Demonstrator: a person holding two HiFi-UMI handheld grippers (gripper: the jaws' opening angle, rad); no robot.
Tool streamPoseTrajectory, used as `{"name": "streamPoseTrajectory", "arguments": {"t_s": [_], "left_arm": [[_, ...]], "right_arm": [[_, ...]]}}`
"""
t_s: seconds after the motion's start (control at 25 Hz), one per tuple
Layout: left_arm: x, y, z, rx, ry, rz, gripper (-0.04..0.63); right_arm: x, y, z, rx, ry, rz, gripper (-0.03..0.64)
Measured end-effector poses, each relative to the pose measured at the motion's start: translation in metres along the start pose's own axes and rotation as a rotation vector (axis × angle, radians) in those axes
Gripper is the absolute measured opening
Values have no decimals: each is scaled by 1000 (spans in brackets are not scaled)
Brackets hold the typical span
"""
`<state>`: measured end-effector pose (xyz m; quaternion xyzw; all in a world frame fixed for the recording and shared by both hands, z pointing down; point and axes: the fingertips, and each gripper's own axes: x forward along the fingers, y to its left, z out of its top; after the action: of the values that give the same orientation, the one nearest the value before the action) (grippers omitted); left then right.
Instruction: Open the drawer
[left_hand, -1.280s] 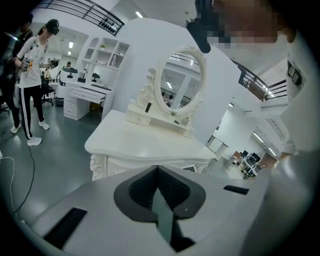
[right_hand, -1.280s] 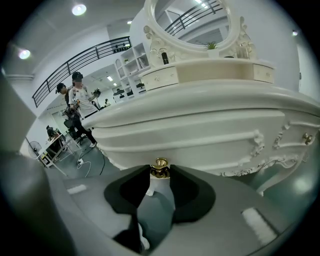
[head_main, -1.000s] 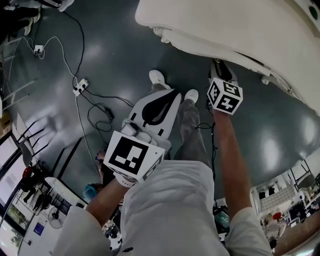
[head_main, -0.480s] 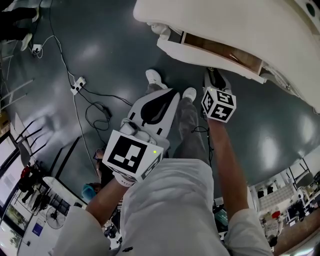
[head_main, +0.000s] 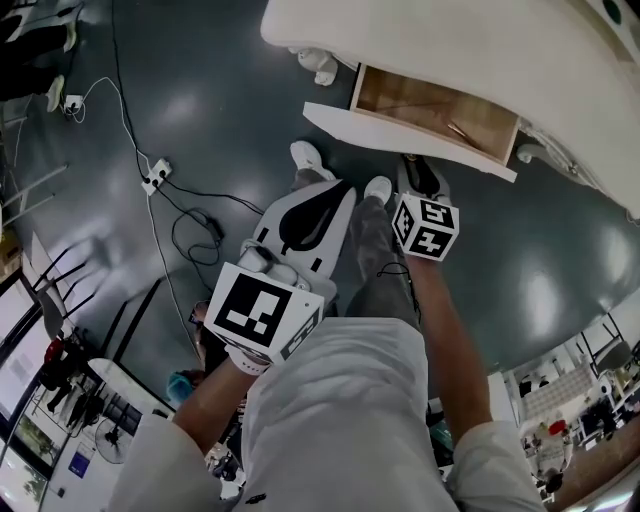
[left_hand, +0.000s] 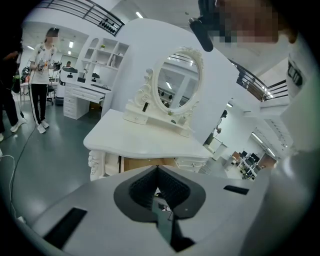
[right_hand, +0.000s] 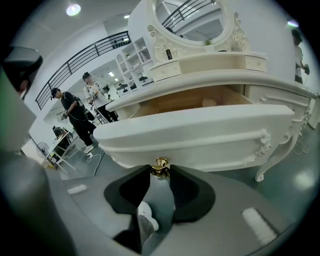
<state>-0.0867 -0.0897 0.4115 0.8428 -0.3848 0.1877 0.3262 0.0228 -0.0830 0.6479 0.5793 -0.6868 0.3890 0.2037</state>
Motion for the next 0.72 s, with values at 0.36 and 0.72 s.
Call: {"name": "streamPoseTrajectory", "arguments": {"t_s": [0.36,0.72], "left_arm": [[3,-6,-6,4,6,-12,9],[3,-16,-6,10,8,-24,9]], "right_arm": [[-15,10,-26,13,29,10,134],[-27,15,-39,18,40,8,133]]}}
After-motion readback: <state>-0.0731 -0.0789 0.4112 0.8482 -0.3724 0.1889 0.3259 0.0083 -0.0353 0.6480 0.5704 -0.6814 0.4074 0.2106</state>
